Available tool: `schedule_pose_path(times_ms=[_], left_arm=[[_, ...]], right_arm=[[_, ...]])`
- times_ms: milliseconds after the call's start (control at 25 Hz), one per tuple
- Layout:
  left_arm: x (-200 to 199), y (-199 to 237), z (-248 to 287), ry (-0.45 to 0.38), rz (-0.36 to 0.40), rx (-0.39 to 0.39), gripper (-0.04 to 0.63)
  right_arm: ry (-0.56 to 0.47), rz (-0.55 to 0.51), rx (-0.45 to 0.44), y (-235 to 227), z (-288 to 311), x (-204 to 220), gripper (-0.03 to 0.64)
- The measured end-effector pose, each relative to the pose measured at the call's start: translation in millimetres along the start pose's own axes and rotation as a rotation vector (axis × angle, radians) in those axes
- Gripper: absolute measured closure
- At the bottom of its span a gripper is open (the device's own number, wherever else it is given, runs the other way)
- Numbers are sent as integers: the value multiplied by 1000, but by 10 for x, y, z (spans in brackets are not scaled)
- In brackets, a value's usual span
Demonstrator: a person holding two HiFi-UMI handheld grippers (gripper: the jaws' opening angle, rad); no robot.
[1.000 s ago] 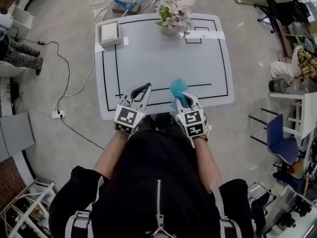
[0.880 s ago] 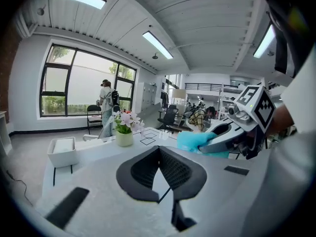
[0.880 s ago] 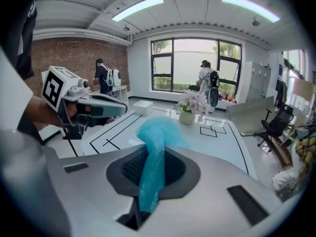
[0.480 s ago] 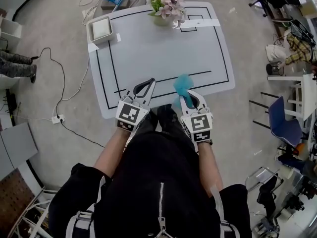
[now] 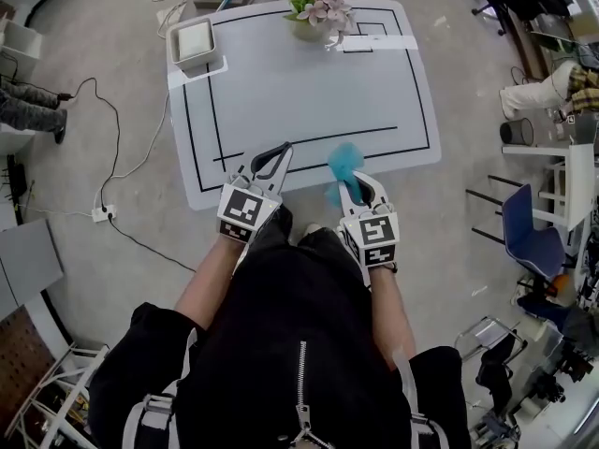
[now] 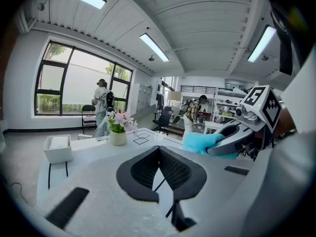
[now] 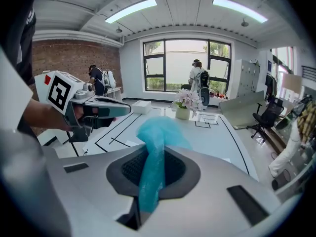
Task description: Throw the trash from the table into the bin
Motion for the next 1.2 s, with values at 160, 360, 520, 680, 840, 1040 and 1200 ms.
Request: schedule_pose_path(times_ms=[160,360,520,680,840,1040,1200], left_arm=[[9,-124,-46,2,7,-26,589],[-17,-390,-74,0,23,-66,589],[-32,-710,-14,-8,36,-86,589],[24,-1128,56,7,47,-84,589],[95,-1616,134,14,54,-77,589],[183,-2107,176,38,77,-57,589],[167,-2398,212,43,89,-27,589]], right_arm=[[-16,-26,-17,-4,-91,55,589],[-51,-35,-52,-30,-306,135,589],[-85,-61,-54,-143,-545,232,589],[-124,-48,-70,-209,-847,369,589],[-139,-34,-73,-334,-1185,642,589],[-152,2,-48,-480,-1582,985,589],[-147,30,-14,-584,-1862,1190,589]])
Point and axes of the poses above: the fingertips, and each gripper's own axes: z forward along the fingers, y to its left, x out of its underside, the point moved 1 cm from there along -z, backward along the fingers, and after that the axes turned 15 degrees about x, right-handed, at the moved point
